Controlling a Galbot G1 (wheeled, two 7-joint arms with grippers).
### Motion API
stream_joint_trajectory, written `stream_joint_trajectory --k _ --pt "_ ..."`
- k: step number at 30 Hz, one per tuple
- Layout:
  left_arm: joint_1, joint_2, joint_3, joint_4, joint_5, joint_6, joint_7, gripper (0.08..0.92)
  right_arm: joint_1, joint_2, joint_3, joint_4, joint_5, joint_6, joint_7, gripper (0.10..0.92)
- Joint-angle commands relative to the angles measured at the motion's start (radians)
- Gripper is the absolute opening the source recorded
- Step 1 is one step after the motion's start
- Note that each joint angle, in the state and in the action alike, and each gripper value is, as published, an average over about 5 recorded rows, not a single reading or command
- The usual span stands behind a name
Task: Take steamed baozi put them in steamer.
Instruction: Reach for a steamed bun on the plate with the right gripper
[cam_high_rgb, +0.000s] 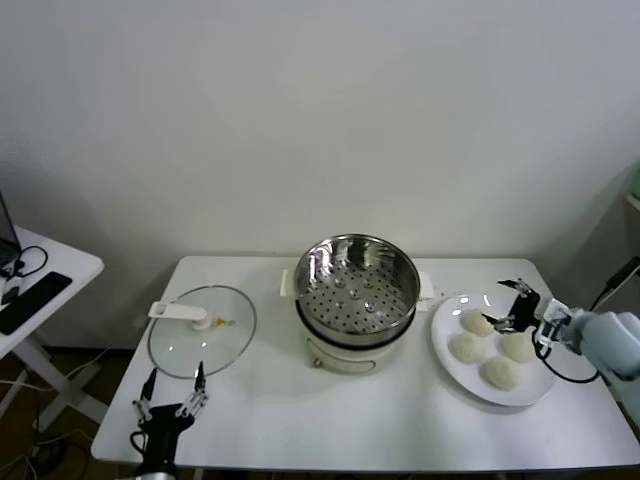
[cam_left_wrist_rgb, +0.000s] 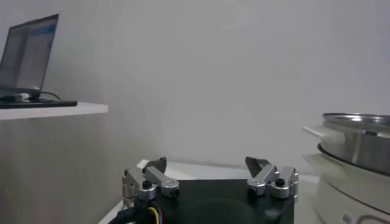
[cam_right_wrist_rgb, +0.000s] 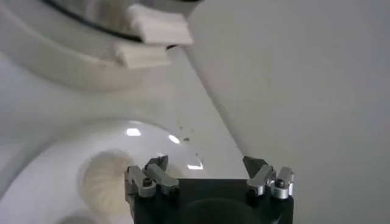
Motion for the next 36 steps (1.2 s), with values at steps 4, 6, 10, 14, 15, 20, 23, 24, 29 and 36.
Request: stream_joint_trajectory --k 4,6,10,14,15,20,23,24,29,36 --pt "0.017 -0.023 0.008 -0.004 0.030 -0.012 0.001 0.823 0.684 -0.026 -0.685 -0.281 -0.141 0.190 -0.340 0.823" --pt "0.020 -0.025 0.009 -0.004 0.037 -0.013 0.001 0.823 0.747 -0.001 -0.755 -0.314 -0.143 0.204 -0.358 0.823" --pt "0.026 -0.029 0.009 -0.005 0.044 -0.016 0.003 0.823 0.837 0.057 -0.867 -0.390 -0.140 0.217 -0.383 0.823" --pt "0.035 -0.032 0.007 -0.006 0.049 -0.021 0.005 0.823 0.855 0.103 -0.913 -0.452 -0.128 0.218 -0.397 0.823" --pt "0.037 -0.032 0.006 -0.006 0.050 -0.022 0.005 0.823 0.849 0.110 -0.915 -0.464 -0.126 0.218 -0.401 0.823" --pt "0.038 -0.033 -0.002 0.003 0.052 -0.025 0.008 0.823 0.802 0.162 -0.897 -0.515 -0.131 0.222 -0.405 0.823" --pt "0.035 -0.034 -0.006 0.008 0.053 -0.025 0.010 0.823 0.782 0.205 -0.871 -0.559 -0.141 0.226 -0.401 0.823" --pt "0.035 -0.034 -0.007 0.010 0.053 -0.025 0.010 0.823 0.776 0.217 -0.864 -0.572 -0.146 0.227 -0.400 0.823" --pt "0.033 -0.035 -0.012 0.020 0.056 -0.027 0.012 0.823 0.741 0.283 -0.809 -0.645 -0.179 0.235 -0.391 0.823" --pt "0.029 -0.032 -0.021 0.030 0.058 -0.024 0.015 0.823 0.699 0.349 -0.733 -0.729 -0.228 0.242 -0.373 0.823"
